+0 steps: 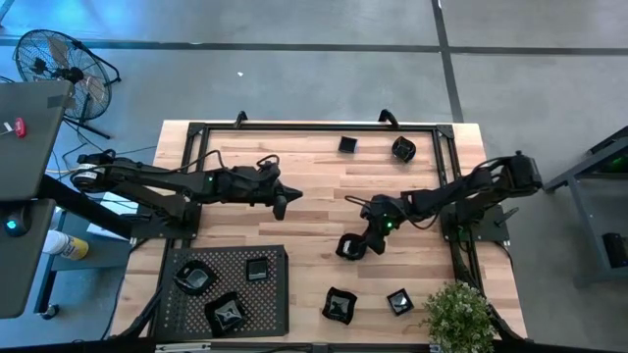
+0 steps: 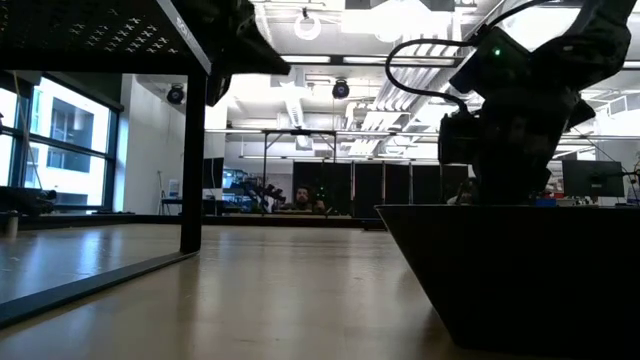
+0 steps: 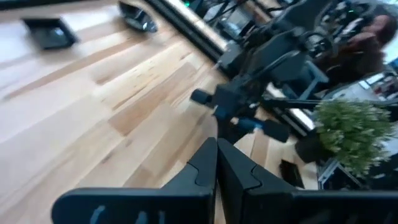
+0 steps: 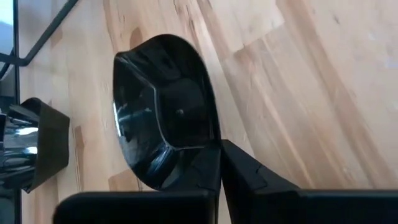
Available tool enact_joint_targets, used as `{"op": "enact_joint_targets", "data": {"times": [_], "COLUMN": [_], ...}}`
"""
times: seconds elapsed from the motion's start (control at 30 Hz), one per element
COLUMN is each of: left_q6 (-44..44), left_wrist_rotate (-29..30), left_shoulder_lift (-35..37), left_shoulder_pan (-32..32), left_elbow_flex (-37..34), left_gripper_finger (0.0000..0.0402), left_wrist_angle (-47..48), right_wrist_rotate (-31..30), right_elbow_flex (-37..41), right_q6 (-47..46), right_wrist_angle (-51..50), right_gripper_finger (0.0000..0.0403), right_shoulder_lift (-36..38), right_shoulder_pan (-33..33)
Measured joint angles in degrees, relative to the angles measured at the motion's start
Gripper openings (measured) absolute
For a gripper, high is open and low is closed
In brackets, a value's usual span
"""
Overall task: Pick & Place Mini shaped plates
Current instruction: Stack the leaf-shaped plate on top of the leaf-shaped plate on the shelf
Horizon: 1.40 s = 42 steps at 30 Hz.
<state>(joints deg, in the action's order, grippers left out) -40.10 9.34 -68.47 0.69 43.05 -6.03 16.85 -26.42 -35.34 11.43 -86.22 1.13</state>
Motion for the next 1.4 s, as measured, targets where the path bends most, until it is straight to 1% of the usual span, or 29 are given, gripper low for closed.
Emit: {"op": "enact_joint_targets", "data": {"times": [0.1,0.2,0.3,0.37,0.47,0.53,0.67,0.73,0.8,0.9,1.0,1.07,1.17,1.33,1.4], "left_q6": [-2.12,-2.47,-2.50,-1.96,2.48,5.37,11.18,14.13,16.18,17.97,18.95,19.32,19.33,19.21,19.08], "left_wrist_rotate": [-0.05,-0.21,-1.16,-2.04,-3.10,-2.79,1.27,1.57,2.10,5.76,9.32,10.46,10.40,8.44,7.94], "left_shoulder_lift": [0.00,-0.26,-1.42,-2.99,-5.83,-7.87,-11.22,-12.71,-13.94,-15.24,-15.54,-15.54,-15.54,-15.50,-15.48], "left_shoulder_pan": [0.04,0.04,0.04,0.04,0.07,0.07,0.07,0.05,0.07,0.11,0.07,0.07,0.11,0.10,0.07], "left_elbow_flex": [0.00,0.03,0.68,2.54,6.34,9.21,14.04,16.48,18.76,21.69,23.32,23.91,24.59,24.98,24.98], "left_gripper_finger": [0.0012,0.0033,0.0063,0.0083,0.0105,0.0111,0.0112,0.0113,0.0113,0.0113,0.0112,0.0107,0.0086,0.0023,0.0008], "left_wrist_angle": [2.92,4.29,5.17,5.89,8.66,10.44,13.04,13.72,16.57,20.47,22.82,23.14,24.52,26.08,26.68], "right_wrist_rotate": [-1.78,-5.33,-9.08,-12.76,-19.67,-24.17,-31.10,-33.58,-35.85,-38.21,-39.11,-39.18,-39.10,-39.02,-38.63], "right_elbow_flex": [-1.21,-4.02,-8.41,-12.37,-18.32,-21.92,-27.63,-29.67,-31.36,-33.11,-34.00,-34.03,-33.97,-33.90,-33.83], "right_q6": [1.03,2.84,6.57,10.46,16.84,21.10,30.03,32.86,35.46,39.31,41.07,41.35,41.58,41.82,41.84], "right_wrist_angle": [-1.14,-4.96,-9.96,-14.68,-21.85,-24.87,-26.79,-27.09,-27.06,-26.97,-26.74,-26.23,-25.57,-24.07,-23.92], "right_gripper_finger": [0.0005,0.0003,0.0003,0.0002,0.0002,0.0002,0.0002,0.0001,0.0001,0.0001,0.0001,0.0001,0.0001,0.0002,0.0002], "right_shoulder_lift": [0.71,1.36,1.49,1.49,1.52,1.52,1.58,1.58,1.58,1.58,1.58,1.58,1.58,1.58,1.58], "right_shoulder_pan": [0.00,0.02,0.00,0.02,0.07,0.05,0.04,0.17,0.25,0.70,0.92,0.92,0.90,0.89,0.92]}}
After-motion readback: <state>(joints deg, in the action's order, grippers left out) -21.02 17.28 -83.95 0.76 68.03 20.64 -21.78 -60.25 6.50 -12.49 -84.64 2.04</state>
